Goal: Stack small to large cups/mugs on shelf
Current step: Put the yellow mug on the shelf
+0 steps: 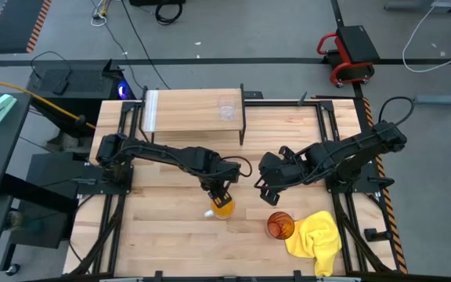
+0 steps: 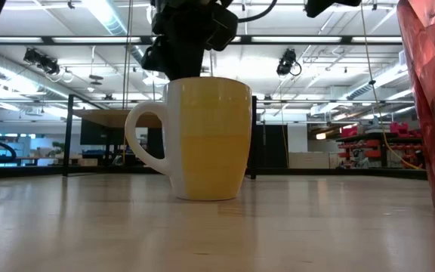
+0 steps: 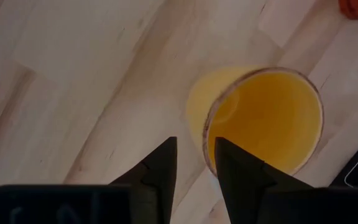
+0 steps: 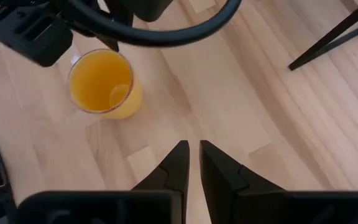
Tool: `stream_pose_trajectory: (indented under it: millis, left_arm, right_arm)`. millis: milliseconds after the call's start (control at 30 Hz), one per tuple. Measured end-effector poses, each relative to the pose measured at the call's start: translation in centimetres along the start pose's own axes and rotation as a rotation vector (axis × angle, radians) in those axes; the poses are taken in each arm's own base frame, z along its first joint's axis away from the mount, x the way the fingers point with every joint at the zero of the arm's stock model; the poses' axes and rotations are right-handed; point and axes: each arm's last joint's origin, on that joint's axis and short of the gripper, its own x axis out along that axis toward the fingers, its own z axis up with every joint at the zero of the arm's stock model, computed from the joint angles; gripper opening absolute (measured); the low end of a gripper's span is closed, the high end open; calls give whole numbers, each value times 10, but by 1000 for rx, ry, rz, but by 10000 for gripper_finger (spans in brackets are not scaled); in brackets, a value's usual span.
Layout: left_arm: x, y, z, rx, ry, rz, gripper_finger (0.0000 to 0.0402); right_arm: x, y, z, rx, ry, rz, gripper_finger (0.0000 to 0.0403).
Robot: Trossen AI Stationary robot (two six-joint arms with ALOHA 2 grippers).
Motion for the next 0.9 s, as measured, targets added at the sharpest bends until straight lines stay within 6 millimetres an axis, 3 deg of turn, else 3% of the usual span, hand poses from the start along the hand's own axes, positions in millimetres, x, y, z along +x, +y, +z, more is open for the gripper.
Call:
stream_pose_trajectory:
  millis: [133, 333, 667, 900]
  left_arm:
    - [0, -2, -9, 10, 46, 33, 117]
    - [2, 0, -22, 23, 122, 102, 110]
    - [11, -9, -37, 11, 140, 123, 99]
    - [31, -20, -44, -35, 112, 15, 76]
  right_arm:
    - [10, 12, -13, 16, 15, 71, 44]
    - [49, 28, -33, 27, 46, 202, 12]
    - [88, 42, -28, 1, 45, 262, 4]
    - [122, 55, -37, -61, 104, 247, 3]
